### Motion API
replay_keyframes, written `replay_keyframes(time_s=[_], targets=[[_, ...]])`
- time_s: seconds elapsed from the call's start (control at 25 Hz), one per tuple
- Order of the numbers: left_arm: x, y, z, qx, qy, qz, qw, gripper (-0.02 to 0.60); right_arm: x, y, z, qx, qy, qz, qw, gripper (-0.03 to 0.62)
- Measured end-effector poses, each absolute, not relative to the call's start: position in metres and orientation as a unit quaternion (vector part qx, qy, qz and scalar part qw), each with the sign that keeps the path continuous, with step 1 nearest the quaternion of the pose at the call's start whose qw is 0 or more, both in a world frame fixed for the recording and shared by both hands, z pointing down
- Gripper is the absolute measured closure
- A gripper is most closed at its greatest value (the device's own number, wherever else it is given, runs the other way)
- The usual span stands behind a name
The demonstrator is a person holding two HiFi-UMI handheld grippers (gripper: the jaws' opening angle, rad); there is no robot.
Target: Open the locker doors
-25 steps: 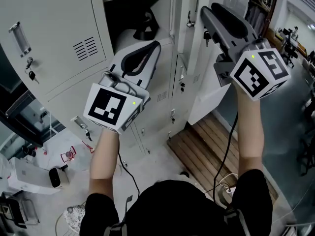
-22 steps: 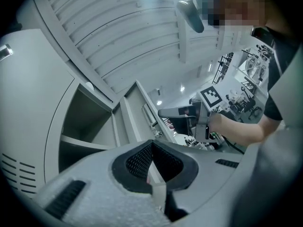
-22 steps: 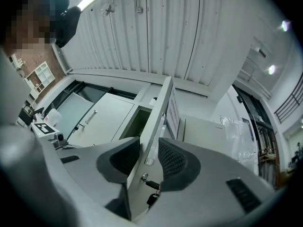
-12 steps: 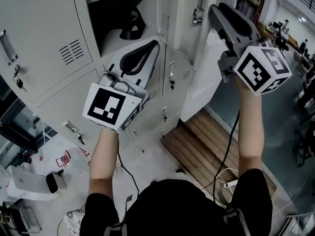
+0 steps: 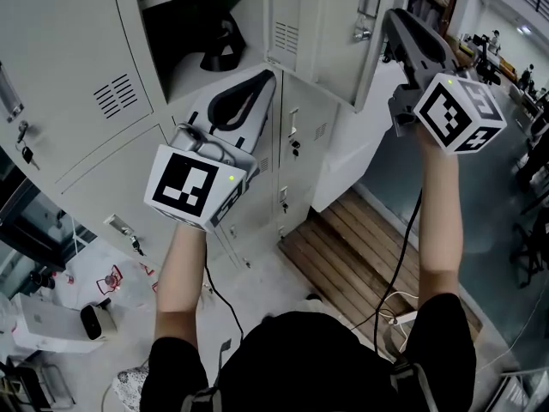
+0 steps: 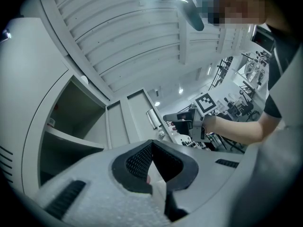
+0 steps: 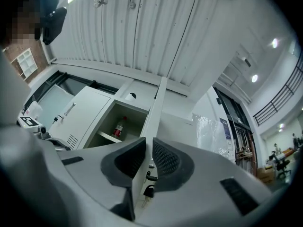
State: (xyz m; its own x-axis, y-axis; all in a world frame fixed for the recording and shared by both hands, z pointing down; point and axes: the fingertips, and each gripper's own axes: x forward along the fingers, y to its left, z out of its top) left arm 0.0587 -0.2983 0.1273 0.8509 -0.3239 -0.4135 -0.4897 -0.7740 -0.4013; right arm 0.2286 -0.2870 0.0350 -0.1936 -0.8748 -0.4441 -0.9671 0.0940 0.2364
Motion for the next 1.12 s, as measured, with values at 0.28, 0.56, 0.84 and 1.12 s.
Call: replay_keyframes(time_s=[0.28,0.56,0.84,1.12], targets=[[0.061,-0.298,0.127,-0.927,0.223,0.159,0.257,0.563,0.252,-0.295,0.034,-0.658,0.706,0.243,0.096,0.586],[0.058,-0.302,0.127,-0.926,0.229,0.157,0.255,0.565,0.267,-0.304,0.034,-0.684,0.679,0.249,0.098,0.589],[0.048,-0.300,0.132,-0.927,0.235,0.149,0.252,0.565,0.277,-0.307,0.035,-0.702,0.658,0.251,0.109,0.589],[0.038,-0.288,0.133,-0.925,0.242,0.144,0.255,0.563,0.283,-0.309,0.035,-0.711,0.646,0.259,0.101,0.589]])
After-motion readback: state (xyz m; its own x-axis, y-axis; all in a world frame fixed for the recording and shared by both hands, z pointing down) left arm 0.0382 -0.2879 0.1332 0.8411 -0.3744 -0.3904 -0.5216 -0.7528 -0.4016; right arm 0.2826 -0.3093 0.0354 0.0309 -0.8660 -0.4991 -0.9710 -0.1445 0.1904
